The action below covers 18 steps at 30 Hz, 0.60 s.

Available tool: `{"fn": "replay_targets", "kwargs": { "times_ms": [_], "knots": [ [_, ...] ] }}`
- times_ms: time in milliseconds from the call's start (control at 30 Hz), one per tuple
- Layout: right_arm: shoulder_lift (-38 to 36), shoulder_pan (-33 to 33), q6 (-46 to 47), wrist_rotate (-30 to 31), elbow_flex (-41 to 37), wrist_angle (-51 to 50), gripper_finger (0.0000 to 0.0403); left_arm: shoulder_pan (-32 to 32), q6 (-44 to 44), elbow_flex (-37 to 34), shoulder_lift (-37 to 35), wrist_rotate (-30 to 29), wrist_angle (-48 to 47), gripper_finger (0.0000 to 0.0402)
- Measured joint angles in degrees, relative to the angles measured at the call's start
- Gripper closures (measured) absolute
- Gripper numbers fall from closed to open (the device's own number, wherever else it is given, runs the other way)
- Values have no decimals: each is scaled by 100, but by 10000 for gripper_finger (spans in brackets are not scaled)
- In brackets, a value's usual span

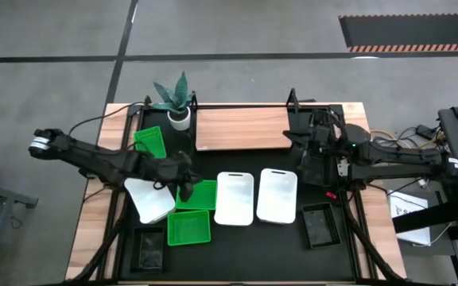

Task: Stack baskets on shelf by color
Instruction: Put the middle green bin on the shelf

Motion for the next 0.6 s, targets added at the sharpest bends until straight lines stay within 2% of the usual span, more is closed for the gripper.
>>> {"fn": "replay_targets", "kwargs": {
  "times_ms": [200, 333, 467, 600],
  "knots": [
    [-12, 0, -6, 0, 22, -18, 394, -11, 63, 977, 895, 1568, -1365, 402],
    [-6, -2, -99, 0, 19, -84, 394, -11, 621, 1287, 1445, 2434, -2034, 402],
    [-10, 0, -150, 0, 13, -160, 394, -13, 1117, 1450, 1830, 2658, -2092, 402],
    [-4, 0, -155, 0, 13, -172, 394, -11, 2014, 1549, 2132, 2659, -2210, 397]
  ]
}}
